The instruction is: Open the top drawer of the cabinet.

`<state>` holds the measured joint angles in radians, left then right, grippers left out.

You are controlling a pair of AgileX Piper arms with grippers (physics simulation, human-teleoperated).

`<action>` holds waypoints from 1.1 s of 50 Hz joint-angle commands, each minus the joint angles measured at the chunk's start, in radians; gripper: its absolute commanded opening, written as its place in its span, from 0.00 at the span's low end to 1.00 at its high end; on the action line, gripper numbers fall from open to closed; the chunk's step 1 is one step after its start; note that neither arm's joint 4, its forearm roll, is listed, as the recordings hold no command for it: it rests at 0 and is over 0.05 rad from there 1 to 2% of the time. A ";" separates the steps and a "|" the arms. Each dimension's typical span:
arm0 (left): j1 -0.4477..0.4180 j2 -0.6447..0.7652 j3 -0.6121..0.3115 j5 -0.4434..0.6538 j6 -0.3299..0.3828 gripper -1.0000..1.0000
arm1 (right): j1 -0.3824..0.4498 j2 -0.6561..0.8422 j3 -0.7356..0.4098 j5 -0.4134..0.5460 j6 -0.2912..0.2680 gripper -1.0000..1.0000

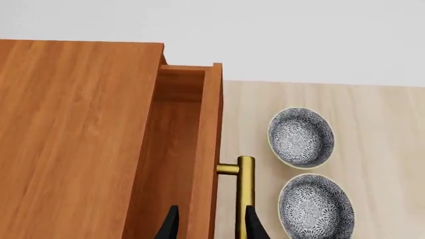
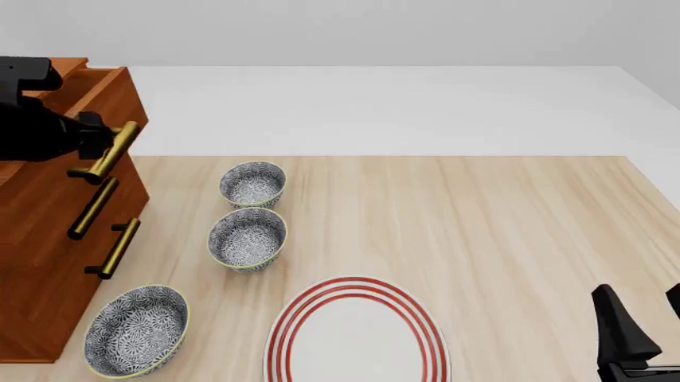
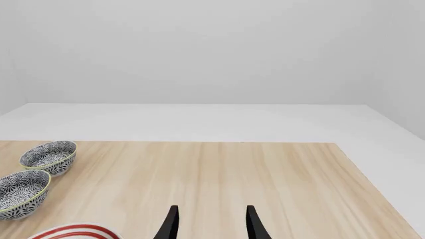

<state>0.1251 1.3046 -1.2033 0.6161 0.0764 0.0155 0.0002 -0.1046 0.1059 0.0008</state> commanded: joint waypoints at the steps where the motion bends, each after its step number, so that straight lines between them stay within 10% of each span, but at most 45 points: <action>1: -0.034 0.050 0.024 0.004 -0.012 1.00 | 0.000 0.000 0.000 0.000 0.000 1.00; 55: -0.099 0.118 0.034 -0.006 -0.007 1.00 | 0.000 0.000 0.000 0.000 0.000 1.00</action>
<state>0.0432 1.3551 -1.2448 0.6083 0.0692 0.0155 0.0002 -0.1046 0.1059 0.0008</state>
